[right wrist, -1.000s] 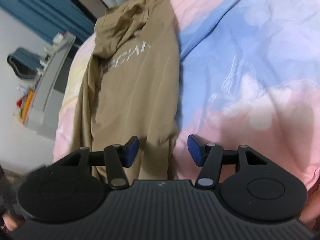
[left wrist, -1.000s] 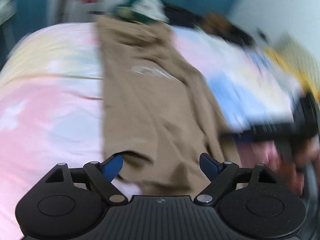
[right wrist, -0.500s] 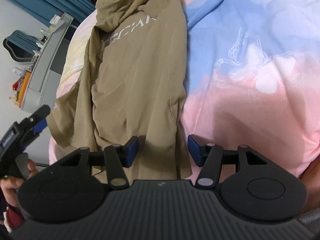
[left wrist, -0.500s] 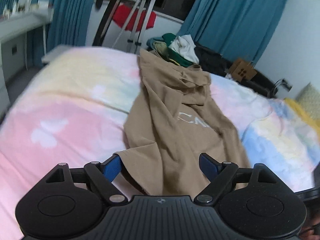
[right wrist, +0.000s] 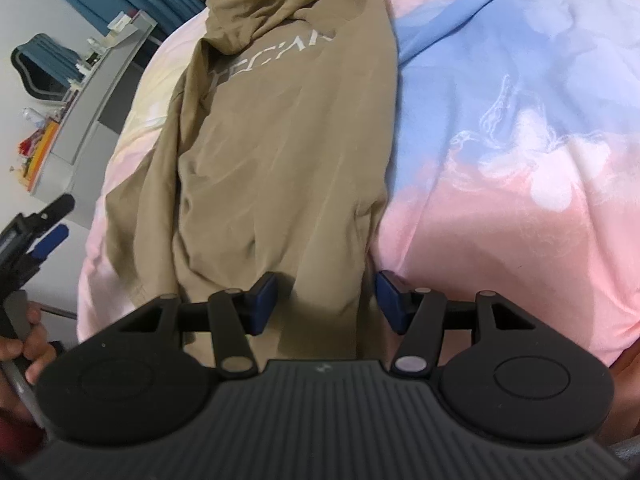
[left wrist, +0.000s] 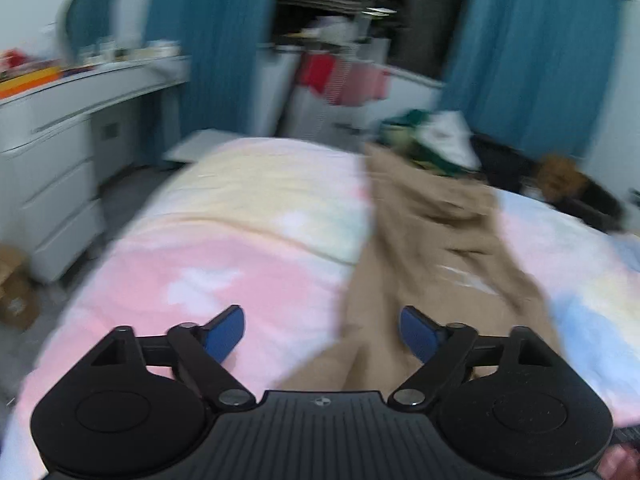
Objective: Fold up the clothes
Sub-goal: 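Grasp the shirt hem with both grippers and lift it toward the collar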
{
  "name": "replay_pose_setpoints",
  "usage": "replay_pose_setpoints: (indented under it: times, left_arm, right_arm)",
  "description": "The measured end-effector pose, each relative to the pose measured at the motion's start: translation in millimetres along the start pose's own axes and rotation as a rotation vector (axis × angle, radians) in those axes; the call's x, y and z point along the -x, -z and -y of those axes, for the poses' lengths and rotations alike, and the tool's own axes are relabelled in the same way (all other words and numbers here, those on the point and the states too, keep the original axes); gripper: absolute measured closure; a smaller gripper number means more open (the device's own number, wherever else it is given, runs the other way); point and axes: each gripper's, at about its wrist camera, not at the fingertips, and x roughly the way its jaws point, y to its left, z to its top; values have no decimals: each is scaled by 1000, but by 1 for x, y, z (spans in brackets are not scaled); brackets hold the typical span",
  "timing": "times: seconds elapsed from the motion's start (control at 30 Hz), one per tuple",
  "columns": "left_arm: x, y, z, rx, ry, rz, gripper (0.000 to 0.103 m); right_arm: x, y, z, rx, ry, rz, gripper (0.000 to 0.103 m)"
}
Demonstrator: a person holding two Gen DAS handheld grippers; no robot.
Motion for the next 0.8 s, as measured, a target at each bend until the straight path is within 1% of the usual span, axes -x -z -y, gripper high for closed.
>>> replay_pose_setpoints:
  times: [0.1, 0.13, 0.2, 0.23, 0.3, 0.33, 0.37, 0.4, 0.43, 0.47, 0.5, 0.53, 0.6, 0.63, 0.73, 0.77, 0.8]
  left_arm:
    - [-17, 4, 20, -86, 124, -115, 14]
    - [-26, 6, 26, -105, 149, -165, 14]
    - [-45, 11, 36, -125, 179, -281, 15]
    - [-54, 15, 40, -139, 186, -338, 16]
    - [-62, 21, 43, -162, 180, -395, 18]
    - [-62, 23, 44, -175, 180, -406, 18]
    - [-59, 25, 46, -190, 182, -406, 25]
    - [-56, 27, 49, -206, 184, -406, 42]
    - [-53, 29, 51, -221, 177, -408, 49]
    - [-51, 30, 53, -239, 161, -410, 65]
    - [-47, 31, 54, -260, 141, -408, 84]
    - [-43, 30, 56, -278, 124, -404, 91]
    - [-35, 26, 59, -304, 107, -394, 96]
    - [-27, 21, 60, -306, 115, -383, 96]
    - [2, -4, 65, -280, 165, -312, 97]
    - [12, -14, 66, -263, 186, -286, 97]
    - [23, -25, 64, -222, 220, -264, 99]
  right_arm:
    - [-1, 1, 0, 0, -40, -26, 46]
    - [-2, 2, -2, 14, -46, -41, 46]
    - [-7, 5, -10, 59, -34, -69, 46]
    - [-10, 6, -16, 98, -13, -79, 46]
    - [-14, 11, -29, 186, 24, -98, 46]
    - [-15, 13, -36, 226, 40, -103, 48]
    - [-14, 17, -42, 272, 74, -99, 51]
    - [-14, 21, -49, 319, 108, -94, 61]
    - [-14, 24, -55, 366, 143, -88, 72]
    - [-12, 28, -62, 412, 177, -72, 77]
    - [-9, 30, -66, 440, 189, -56, 84]
    - [-4, 32, -70, 461, 194, -38, 88]
    - [11, 33, -73, 479, 188, 2, 89]
    - [19, 32, -73, 476, 180, 21, 90]
    - [49, 22, -60, 430, 138, 68, 90]
    - [61, 17, -53, 402, 115, 86, 90]
    - [71, 11, -49, 374, 93, 101, 90]
